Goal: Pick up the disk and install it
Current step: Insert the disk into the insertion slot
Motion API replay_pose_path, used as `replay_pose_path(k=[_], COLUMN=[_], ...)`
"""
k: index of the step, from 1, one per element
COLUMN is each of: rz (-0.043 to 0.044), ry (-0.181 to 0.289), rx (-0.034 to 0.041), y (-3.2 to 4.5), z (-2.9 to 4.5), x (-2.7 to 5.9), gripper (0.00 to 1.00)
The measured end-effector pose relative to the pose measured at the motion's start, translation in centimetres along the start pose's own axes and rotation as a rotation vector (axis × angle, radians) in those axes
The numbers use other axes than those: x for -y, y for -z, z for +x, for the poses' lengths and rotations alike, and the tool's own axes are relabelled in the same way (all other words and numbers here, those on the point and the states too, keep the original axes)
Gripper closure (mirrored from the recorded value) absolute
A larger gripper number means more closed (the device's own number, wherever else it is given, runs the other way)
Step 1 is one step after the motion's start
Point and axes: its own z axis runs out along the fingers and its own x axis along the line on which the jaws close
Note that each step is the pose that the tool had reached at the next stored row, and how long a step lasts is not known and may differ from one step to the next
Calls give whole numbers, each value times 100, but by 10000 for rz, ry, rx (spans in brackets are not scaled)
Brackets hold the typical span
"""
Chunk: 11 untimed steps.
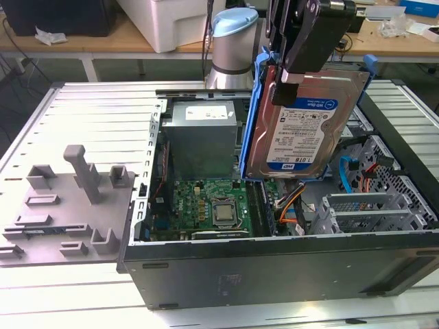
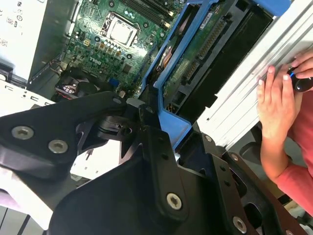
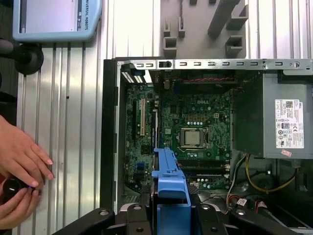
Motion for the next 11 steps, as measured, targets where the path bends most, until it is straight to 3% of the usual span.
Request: replay_pose_path(k=[5, 11], rz=[21, 236], ry=[-1, -17], rx=[8, 7], y=[0, -1], z=[1, 1], x=[1, 0], gripper=[64, 64])
